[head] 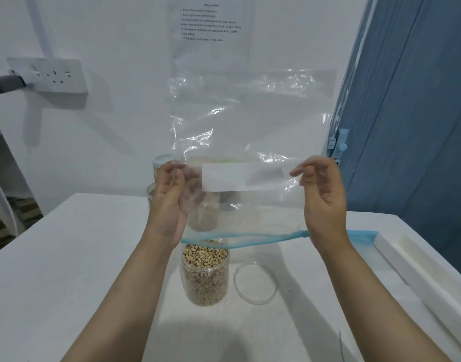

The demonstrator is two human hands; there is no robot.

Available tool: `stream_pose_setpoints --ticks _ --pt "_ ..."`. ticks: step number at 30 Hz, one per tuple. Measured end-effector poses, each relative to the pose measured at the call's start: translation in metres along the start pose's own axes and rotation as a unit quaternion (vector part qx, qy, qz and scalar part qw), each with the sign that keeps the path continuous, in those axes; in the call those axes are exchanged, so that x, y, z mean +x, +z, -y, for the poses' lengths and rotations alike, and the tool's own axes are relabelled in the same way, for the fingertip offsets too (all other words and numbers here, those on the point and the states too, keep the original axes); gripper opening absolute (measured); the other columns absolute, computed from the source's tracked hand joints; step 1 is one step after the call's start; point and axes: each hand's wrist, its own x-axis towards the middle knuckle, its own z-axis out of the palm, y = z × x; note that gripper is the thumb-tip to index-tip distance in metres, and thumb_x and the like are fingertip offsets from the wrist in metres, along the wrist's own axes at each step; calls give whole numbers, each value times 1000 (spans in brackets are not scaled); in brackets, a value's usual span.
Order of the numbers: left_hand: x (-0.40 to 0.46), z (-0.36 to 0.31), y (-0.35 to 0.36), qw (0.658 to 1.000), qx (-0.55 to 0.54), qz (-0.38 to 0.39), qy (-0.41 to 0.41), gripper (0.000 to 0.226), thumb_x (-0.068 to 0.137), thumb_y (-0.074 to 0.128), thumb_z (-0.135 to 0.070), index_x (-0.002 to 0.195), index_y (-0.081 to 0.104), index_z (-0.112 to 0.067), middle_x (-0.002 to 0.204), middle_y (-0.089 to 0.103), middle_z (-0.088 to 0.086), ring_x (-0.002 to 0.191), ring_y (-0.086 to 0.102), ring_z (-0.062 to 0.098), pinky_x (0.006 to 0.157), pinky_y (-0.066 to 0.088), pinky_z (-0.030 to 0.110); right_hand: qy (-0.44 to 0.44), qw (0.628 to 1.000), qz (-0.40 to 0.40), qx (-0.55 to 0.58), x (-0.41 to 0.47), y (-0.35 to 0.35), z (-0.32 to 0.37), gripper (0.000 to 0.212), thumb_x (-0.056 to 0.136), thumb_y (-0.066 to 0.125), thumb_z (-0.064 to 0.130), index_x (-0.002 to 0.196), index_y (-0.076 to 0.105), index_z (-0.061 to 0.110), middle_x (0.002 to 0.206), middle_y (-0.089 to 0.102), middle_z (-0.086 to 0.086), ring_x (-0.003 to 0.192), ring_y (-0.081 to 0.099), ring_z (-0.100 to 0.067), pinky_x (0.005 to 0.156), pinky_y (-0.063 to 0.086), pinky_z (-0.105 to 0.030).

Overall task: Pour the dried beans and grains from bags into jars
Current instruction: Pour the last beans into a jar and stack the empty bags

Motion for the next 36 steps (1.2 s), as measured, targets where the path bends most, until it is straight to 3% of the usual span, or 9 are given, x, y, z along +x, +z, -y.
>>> stream_pose_setpoints --ticks 4,9,14,18,24,29,32,33,36 --pt "-1 0 1 1000 8 -9 1 17 105 36 -20 101 51 -27 91 67 -3 84 66 14 65 54 32 -4 1000 -5 0 2 0 1 14 104 46 12 98 55 20 94 61 -14 88 61 -10 85 45 -25" --pt "-1 1 -1 1000 7 -15 7 17 104 38 -22 100 53 -28 95 65 0 89 65 18 66 51 35 -4 1000 -4 3 3 -1 1 13 104 47 12 98 55 20 97 60 -23 87 61 -9 85 45 -23" --pt "0 3 -3 1000 -6 -12 8 19 105 36 -20 100 52 -28 94 66 -2 85 66 16 63 52 33 -3 1000 -8 -4 3 -2 2 12 104 47 12 99 56 19 97 61 -14 88 61 -7 86 46 -23" --pt "3 5 -9 1000 -21 -17 1 18 105 38 -21 99 53 -30 99 66 -3 94 66 17 72 55 36 -17 1000 -3 -17 5 -3 3 18 104 47 10 98 57 23 95 61 -8 89 61 -7 85 46 -24" --pt "11 7 -11 999 16 -34 -15 16 105 38 -21 108 51 -30 103 66 1 91 66 15 66 57 29 -1 999 -26 -18 14 -8 -3 16 105 47 15 98 56 26 90 61 -4 79 56 -11 77 46 -26" --pt "39 15 -7 989 129 -34 -59 18 105 40 -26 118 53 -30 103 73 1 94 69 19 80 59 37 80 994 -70 -4 46 -2 -9 16 105 46 16 95 56 24 76 62 5 54 43 -9 55 39 -21" --pt "51 22 -12 979 167 -38 -109 26 101 47 -40 127 53 -34 108 73 -2 100 65 23 91 50 45 160 984 -72 -2 65 2 -22 15 105 47 18 95 58 23 74 63 5 48 41 -7 49 36 -21" --pt "52 25 -16 978 164 -41 -121 31 102 47 -37 133 49 -33 109 73 -4 101 67 21 91 52 45 188 980 -70 -3 69 2 -28 15 105 47 20 96 58 23 75 64 5 48 41 -7 49 37 -21" --pt "43 32 -26 980 134 -61 -133 42 102 49 -20 140 38 -35 117 70 -3 97 72 16 68 60 34 273 960 -59 -3 67 -2 -38 13 104 48 24 98 60 24 77 65 8 51 44 -6 53 40 -22"
